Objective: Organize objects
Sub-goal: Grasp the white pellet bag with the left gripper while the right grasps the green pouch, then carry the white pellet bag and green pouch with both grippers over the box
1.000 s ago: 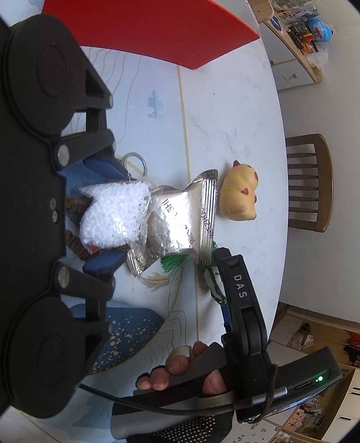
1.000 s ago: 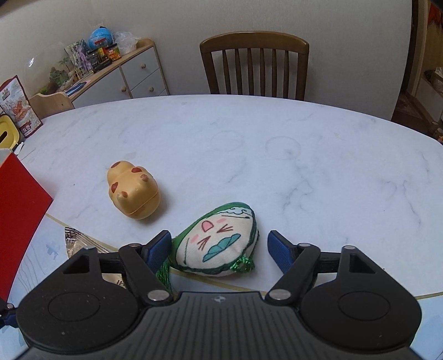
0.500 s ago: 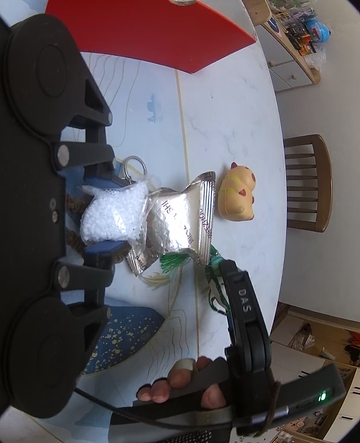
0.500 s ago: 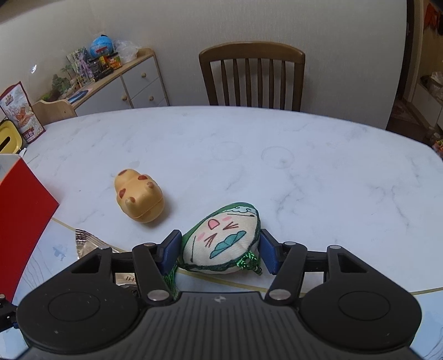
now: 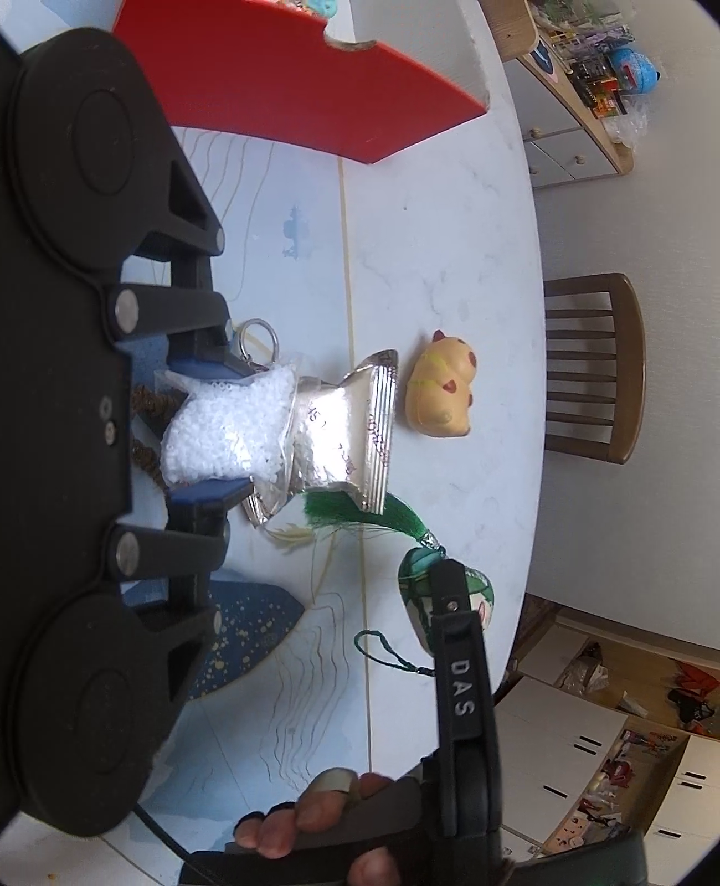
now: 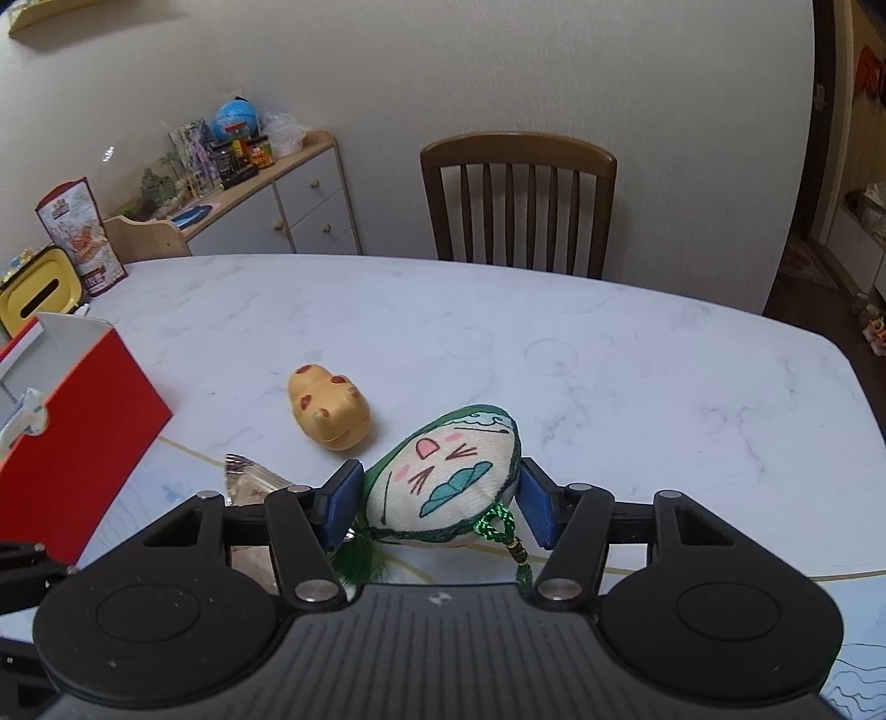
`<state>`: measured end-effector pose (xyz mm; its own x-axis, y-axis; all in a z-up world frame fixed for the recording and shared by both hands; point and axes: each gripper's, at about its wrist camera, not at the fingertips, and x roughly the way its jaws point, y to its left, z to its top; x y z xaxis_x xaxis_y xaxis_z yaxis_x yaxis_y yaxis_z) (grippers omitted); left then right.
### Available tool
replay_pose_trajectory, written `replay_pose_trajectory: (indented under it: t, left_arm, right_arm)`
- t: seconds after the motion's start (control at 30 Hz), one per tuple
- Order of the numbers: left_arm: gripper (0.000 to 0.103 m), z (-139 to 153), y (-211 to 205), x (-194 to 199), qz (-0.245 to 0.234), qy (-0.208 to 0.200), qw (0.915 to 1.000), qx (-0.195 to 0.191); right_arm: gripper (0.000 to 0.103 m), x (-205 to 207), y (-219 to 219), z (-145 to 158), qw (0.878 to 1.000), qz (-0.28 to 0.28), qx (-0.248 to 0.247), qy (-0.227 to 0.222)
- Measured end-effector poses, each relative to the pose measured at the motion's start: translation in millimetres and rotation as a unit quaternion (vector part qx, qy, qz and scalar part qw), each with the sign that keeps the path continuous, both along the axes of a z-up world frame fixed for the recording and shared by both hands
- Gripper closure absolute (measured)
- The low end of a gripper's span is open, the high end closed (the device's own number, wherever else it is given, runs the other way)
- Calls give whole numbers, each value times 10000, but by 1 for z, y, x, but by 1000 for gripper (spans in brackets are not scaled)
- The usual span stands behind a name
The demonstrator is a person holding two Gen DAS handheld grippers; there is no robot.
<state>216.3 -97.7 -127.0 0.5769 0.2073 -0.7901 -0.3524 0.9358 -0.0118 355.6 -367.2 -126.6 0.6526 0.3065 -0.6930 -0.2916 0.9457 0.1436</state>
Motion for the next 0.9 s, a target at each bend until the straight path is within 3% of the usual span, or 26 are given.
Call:
replay_pose_trajectory:
  t: [0.9]
  left_arm:
    - [69,63,25,-56,157,-257,9995,-25]
  right_arm:
    - [44,-84,6,84,9977,360,-29,-570]
